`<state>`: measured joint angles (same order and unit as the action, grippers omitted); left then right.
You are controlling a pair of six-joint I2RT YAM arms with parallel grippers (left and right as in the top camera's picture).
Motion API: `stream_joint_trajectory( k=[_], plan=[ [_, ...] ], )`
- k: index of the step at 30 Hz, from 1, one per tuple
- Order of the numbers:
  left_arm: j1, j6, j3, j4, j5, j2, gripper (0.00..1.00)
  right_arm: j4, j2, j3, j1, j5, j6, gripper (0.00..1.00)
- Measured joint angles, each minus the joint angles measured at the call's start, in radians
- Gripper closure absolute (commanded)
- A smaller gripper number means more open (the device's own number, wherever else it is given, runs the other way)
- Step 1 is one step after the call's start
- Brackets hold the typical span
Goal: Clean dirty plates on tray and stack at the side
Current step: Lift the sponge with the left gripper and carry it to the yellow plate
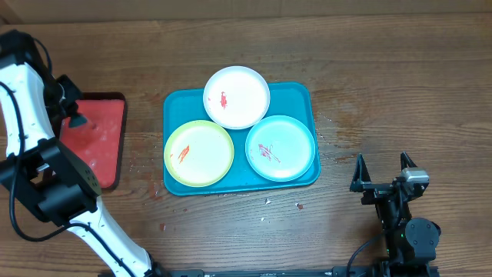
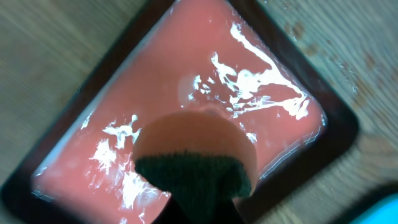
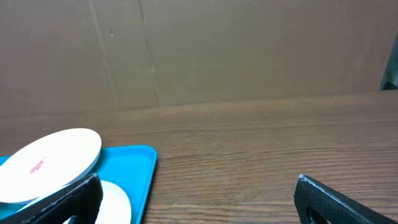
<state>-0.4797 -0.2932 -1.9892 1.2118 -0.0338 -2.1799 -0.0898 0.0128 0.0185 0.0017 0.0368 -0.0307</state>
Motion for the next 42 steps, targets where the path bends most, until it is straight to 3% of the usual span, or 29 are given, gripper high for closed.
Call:
stream_joint_trajectory(
  k=[3, 7, 13, 18, 23, 27, 36, 42],
  plan=[
    [0.000, 0.000, 0.126, -0.077, 0.000, -0.001, 0.96, 0.000, 0.000, 0.000, 0.000, 0.000, 0.000, 0.00],
    [0.000, -0.003, 0.170, -0.052, 0.000, -0.005, 0.96, 0.001, 0.000, 0.000, 0.000, 0.000, 0.000, 0.00],
    [-0.001, -0.003, 0.006, 0.106, 0.000, -0.002, 0.96, 0.000, 0.000, 0.000, 0.000, 0.000, 0.000, 0.00],
    [-0.001, -0.004, -0.070, 0.131, -0.026, 0.056, 0.96, 0.000, 0.000, 0.000, 0.000, 0.000, 0.000, 0.00],
    [-0.001, -0.018, 0.080, -0.008, -0.085, 0.085, 0.96, 0.000, 0.000, 0.000, 0.000, 0.000, 0.000, 0.00],
    [-0.001, -0.019, 0.212, -0.005, -0.100, 0.062, 0.96, 0.000, 0.000, 0.000, 0.000, 0.000, 0.000, 0.00],
    [-0.019, -0.018, 0.075, 0.116, -0.098, 0.063, 0.96, 0.000, 0.000, 0.000, 0.000, 0.000, 0.000, 0.00],
    [-0.020, -0.018, 0.097, -0.027, -0.089, 0.127, 0.96, 0.000, 0.000, 0.000, 0.000, 0.000, 0.000, 0.00]
  ],
)
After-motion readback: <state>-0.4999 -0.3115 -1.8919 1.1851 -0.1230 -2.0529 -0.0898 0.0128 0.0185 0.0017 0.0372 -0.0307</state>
